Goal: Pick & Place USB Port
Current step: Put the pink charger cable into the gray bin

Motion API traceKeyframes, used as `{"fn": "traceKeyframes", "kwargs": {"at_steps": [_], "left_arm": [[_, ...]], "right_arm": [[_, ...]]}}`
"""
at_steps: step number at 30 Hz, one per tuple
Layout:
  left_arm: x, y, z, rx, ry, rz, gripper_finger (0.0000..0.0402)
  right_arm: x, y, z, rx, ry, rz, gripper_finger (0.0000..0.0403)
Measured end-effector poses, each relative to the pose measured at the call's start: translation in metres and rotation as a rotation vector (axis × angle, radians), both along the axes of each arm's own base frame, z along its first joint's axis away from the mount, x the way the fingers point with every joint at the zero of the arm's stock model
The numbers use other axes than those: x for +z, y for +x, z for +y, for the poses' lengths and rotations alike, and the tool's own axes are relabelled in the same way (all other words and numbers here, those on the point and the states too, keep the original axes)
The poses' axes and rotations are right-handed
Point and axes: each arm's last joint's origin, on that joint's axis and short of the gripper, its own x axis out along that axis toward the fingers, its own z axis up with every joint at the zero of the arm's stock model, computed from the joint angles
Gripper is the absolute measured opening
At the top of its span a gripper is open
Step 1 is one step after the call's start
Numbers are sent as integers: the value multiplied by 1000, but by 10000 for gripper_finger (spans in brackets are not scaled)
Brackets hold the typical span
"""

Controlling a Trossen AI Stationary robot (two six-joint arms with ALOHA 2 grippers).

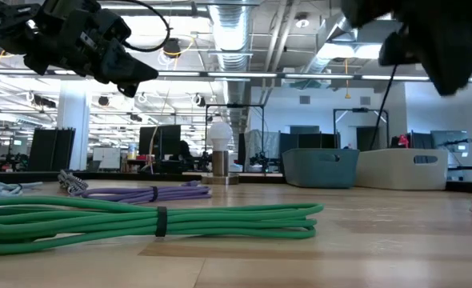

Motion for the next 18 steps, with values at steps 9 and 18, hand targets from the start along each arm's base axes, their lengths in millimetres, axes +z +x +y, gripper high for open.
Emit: {"fn": "traceKeyframes", "kwargs": {"at_steps": [9, 18], "left_arm": [[0, 0, 0, 0, 0, 0, 12], [0, 0, 0, 0, -3, 0, 12]], "right_arm": [[-37, 8, 21, 118, -17, 117, 64], [-42, 14, 37, 149, 6, 83, 122]]}}
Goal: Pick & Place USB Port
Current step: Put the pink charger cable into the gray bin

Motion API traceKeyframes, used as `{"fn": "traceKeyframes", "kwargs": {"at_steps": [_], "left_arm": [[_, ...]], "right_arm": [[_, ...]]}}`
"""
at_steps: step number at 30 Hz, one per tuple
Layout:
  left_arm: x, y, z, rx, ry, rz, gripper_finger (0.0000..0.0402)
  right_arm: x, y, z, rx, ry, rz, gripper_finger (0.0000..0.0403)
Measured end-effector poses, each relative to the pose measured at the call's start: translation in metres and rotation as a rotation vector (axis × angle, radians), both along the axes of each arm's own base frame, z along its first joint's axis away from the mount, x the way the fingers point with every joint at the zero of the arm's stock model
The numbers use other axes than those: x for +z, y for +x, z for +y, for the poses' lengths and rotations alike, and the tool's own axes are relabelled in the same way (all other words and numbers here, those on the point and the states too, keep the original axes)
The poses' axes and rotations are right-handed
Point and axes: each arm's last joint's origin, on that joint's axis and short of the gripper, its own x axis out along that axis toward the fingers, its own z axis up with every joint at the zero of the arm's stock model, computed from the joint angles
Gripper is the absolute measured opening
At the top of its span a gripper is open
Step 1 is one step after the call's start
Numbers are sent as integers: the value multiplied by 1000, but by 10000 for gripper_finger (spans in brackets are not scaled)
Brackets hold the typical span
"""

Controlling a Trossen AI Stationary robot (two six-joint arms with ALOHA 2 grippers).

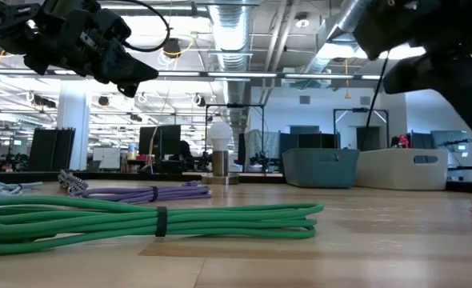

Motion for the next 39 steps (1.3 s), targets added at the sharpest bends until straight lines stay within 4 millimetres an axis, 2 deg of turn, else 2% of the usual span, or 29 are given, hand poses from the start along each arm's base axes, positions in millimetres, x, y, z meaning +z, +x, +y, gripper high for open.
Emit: {"fn": "traceKeyframes", "kwargs": {"at_steps": [7, 12, 17, 26, 34, 39], "left_arm": [[0, 0, 0, 0, -1, 0, 12], [0, 0, 0, 0, -1, 0, 12], [0, 0, 0, 0, -1, 0, 12], [0, 0, 0, 0, -1, 0, 12], [0, 0, 0, 0, -1, 1, 12], [0, 0, 0, 0, -1, 1, 12]], "right_arm": [[-1, 4, 3, 8, -47, -74, 168], [-6, 7, 3, 2, -47, -77, 184], [-12, 8, 4, 3, -50, -57, 179], [-11, 11, 6, 2, -34, -85, 165], [-29, 4, 5, -44, 3, -62, 164], [-33, 2, 7, -38, 8, -61, 164]]}}
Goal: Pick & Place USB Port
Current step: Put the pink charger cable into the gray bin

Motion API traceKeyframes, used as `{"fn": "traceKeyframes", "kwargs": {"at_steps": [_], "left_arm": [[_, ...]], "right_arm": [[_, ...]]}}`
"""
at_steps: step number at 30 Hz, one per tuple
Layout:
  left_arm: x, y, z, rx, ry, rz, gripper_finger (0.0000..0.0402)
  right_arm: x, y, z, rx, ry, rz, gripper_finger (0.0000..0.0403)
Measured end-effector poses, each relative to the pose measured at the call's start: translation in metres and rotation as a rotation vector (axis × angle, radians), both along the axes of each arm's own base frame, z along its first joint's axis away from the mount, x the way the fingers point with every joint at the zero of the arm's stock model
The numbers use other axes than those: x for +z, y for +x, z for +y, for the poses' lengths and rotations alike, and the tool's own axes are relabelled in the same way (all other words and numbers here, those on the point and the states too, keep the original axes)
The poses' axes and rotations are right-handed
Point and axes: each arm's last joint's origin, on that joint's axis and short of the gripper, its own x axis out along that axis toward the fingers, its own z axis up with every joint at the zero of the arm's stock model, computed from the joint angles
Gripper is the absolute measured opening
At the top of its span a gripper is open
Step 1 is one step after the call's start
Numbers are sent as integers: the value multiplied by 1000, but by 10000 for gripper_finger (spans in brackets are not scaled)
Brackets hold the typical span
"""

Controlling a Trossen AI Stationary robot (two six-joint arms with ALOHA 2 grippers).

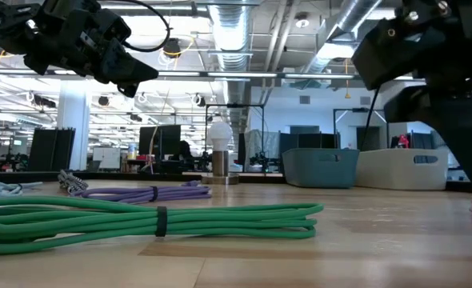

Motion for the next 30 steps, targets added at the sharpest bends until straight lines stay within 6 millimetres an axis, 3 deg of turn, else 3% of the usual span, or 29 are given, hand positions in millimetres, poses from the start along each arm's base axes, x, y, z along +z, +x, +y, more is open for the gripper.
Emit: {"fn": "traceKeyframes", "kwargs": {"at_steps": [18, 22, 30], "left_arm": [[0, 0, 0, 0, 0, 0, 12], [0, 0, 0, 0, 0, 0, 12], [0, 0, 0, 0, 0, 0, 12]], "right_arm": [[-20, -6, 0, -42, 28, -39, 156], [-20, -6, 1, -41, 33, -41, 120], [-20, -6, 1, -31, 53, -37, 10]]}}
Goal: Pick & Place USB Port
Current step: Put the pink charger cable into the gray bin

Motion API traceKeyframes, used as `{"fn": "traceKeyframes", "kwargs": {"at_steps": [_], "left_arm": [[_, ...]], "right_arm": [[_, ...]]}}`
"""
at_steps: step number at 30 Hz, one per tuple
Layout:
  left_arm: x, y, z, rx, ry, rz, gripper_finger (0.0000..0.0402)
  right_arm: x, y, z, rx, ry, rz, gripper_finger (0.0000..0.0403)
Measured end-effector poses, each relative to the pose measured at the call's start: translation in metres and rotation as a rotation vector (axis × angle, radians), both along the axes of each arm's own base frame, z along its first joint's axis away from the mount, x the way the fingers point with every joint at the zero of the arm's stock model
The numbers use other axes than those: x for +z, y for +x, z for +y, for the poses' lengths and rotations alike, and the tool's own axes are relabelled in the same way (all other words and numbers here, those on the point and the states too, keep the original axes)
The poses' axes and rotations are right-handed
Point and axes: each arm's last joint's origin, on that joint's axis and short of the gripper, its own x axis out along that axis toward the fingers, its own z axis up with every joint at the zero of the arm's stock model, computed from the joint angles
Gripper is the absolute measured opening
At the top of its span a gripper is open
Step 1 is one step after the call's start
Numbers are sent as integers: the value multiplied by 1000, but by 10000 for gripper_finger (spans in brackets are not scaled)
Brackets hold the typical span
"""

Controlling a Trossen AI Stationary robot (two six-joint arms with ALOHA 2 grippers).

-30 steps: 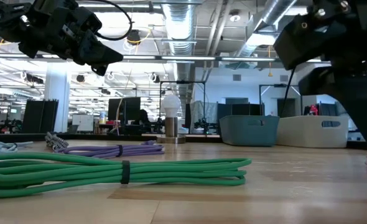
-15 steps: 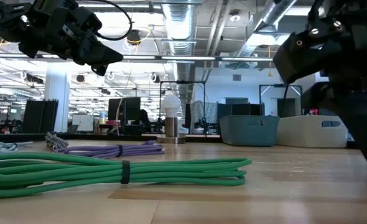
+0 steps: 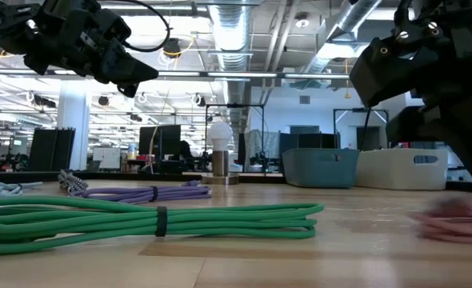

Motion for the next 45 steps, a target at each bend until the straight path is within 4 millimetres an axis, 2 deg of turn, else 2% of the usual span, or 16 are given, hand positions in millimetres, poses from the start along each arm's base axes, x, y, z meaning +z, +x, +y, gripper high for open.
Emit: {"fn": "traceKeyframes", "kwargs": {"at_steps": [22, 26, 37, 41, 45], "left_arm": [[0, 0, 0, 0, 0, 0, 12], [0, 0, 0, 0, 0, 0, 12], [0, 0, 0, 0, 0, 0, 12], [0, 0, 0, 0, 0, 0, 12], [0, 0, 0, 0, 0, 0, 12]], "right_arm": [[6, 7, 0, 17, 9, -18, 5], [6, 6, 1, 22, 10, -20, 26], [6, 6, 2, 22, 15, -22, 119], [4, 7, 2, 21, 21, -39, 136], [-2, 5, 1, 4, 37, -54, 136]]}}
